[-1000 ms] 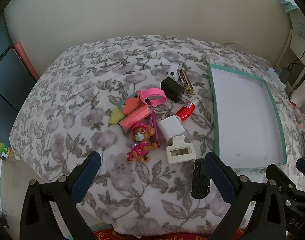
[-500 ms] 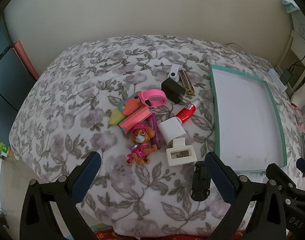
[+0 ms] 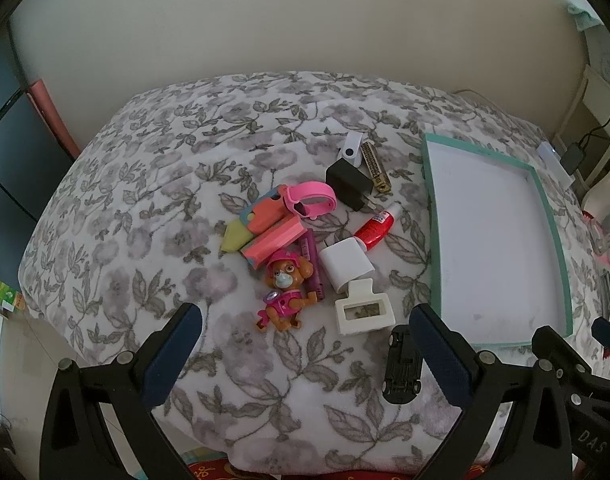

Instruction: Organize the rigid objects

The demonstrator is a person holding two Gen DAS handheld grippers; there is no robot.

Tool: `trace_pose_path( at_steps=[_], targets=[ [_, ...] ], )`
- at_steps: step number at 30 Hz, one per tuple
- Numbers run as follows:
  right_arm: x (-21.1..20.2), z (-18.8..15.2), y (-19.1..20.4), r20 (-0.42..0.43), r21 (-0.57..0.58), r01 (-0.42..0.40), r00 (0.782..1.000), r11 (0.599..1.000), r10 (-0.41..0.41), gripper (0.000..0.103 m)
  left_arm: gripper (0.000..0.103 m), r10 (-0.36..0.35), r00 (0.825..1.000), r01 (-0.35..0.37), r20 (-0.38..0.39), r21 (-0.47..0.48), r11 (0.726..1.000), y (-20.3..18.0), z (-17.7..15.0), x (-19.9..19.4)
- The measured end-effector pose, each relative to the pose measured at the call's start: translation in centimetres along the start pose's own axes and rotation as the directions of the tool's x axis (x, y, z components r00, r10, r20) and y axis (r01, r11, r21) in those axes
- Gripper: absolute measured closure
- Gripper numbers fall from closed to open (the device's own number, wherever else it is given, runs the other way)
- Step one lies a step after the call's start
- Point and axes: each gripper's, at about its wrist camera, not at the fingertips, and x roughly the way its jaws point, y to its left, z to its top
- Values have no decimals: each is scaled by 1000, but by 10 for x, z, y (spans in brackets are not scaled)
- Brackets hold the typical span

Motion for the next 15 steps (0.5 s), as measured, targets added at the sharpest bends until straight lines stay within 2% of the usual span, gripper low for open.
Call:
trace_pose_path(
  at_steps=[10,15],
  targets=[
    [-1,1,6,-12,-8,-4,1000,1000,4,0,0,2,1000,-2,-2,-6,1000,5,3,-3],
    [18,-5,32,-130,-67,-94,988,993,85,0,0,33,999,-34,-43,-31,999,25,5,7]
  ],
)
